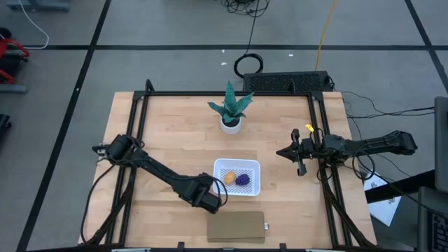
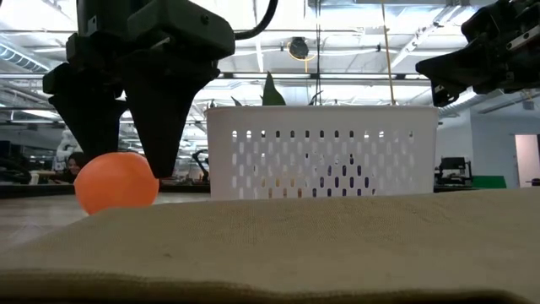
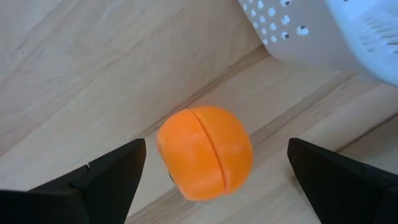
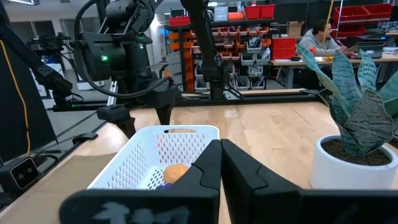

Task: Pick and placing Produce into tupperware
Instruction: Put the orange into the white basket

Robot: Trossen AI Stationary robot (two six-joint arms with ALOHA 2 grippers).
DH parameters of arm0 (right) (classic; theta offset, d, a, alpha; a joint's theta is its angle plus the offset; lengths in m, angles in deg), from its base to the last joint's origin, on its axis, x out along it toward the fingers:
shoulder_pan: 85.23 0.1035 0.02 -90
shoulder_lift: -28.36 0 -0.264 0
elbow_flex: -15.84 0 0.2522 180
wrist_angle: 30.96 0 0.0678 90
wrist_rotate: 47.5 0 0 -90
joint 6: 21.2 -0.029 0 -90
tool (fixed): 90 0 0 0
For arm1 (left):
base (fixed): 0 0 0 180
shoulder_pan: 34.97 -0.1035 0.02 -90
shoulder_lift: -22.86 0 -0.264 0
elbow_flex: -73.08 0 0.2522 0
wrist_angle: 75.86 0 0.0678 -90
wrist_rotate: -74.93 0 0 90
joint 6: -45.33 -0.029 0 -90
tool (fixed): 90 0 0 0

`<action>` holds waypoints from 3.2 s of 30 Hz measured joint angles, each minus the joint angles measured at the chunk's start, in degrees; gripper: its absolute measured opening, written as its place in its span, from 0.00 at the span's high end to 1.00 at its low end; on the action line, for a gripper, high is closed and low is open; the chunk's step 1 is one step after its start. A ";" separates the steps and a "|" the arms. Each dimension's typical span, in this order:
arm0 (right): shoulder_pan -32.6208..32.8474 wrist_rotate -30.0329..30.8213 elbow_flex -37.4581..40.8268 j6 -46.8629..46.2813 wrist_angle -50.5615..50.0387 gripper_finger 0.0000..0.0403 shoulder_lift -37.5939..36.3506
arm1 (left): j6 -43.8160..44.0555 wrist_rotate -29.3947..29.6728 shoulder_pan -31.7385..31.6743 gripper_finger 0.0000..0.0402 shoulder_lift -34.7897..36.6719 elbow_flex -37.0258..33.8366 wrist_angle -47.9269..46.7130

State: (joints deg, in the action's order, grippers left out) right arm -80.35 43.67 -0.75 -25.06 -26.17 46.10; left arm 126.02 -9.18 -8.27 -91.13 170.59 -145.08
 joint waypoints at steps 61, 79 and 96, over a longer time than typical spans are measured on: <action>0.01 0.00 0.00 -1.49 -0.21 1.00 0.02 | 1.99 -0.24 0.83 0.10 0.00 -0.04 -1.40; -0.01 0.00 0.00 -1.49 -0.20 1.00 0.01 | 0.00 1.46 0.83 0.32 -0.02 -0.07 1.79; 0.01 0.00 0.00 -1.92 -0.09 1.00 0.02 | -2.27 -2.45 0.83 0.20 0.31 -9.40 14.74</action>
State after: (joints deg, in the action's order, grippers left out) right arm -80.34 43.67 -0.75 -26.98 -26.26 46.12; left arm 123.75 -11.63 -7.44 -90.82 161.19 -130.34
